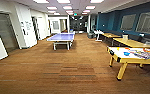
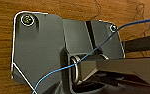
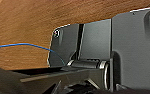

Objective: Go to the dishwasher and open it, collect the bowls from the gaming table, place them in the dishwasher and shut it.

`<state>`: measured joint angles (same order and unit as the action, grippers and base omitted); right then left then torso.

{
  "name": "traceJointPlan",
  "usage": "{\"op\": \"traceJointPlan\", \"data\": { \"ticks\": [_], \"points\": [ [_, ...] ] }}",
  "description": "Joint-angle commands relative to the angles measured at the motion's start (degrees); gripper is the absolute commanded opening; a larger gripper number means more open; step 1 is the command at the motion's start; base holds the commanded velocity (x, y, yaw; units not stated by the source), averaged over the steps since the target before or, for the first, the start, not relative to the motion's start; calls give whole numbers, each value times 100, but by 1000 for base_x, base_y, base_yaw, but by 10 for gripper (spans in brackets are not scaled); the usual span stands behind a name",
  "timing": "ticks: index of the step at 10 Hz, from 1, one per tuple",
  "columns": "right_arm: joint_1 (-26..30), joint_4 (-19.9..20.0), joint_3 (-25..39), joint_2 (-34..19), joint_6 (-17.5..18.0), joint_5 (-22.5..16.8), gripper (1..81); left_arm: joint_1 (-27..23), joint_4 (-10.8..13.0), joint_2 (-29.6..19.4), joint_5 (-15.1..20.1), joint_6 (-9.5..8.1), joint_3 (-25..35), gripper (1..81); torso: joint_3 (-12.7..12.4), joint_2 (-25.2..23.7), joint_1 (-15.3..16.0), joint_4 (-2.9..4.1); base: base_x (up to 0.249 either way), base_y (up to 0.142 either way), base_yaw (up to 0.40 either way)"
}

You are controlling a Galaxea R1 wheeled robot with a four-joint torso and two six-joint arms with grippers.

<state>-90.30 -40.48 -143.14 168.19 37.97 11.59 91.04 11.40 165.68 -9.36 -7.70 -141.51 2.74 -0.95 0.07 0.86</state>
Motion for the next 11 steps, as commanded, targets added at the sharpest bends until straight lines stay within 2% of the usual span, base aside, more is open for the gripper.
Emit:
{"op": "traceJointPlan", "data": {
  "ticks": [1, 3, 11],
  "points": [
    [244, -65, 85, -80, 34, -149, 811, -213, 3, -96, 233, -11, 44, 811, 0, 0, 0, 0, 228, 0, 0],
    [244, -47, 138, -178, 61, -140, 811, -213, -6, -123, 119, -12, 53, 811, 0, 0, 2, 0, 228, 0, 0],
    [226, -74, 209, -213, 70, -140, 811, -213, 3, -79, 119, -12, 35, 811, -2, -5, -7, 0, 228, 0, 0]
  ]
}}
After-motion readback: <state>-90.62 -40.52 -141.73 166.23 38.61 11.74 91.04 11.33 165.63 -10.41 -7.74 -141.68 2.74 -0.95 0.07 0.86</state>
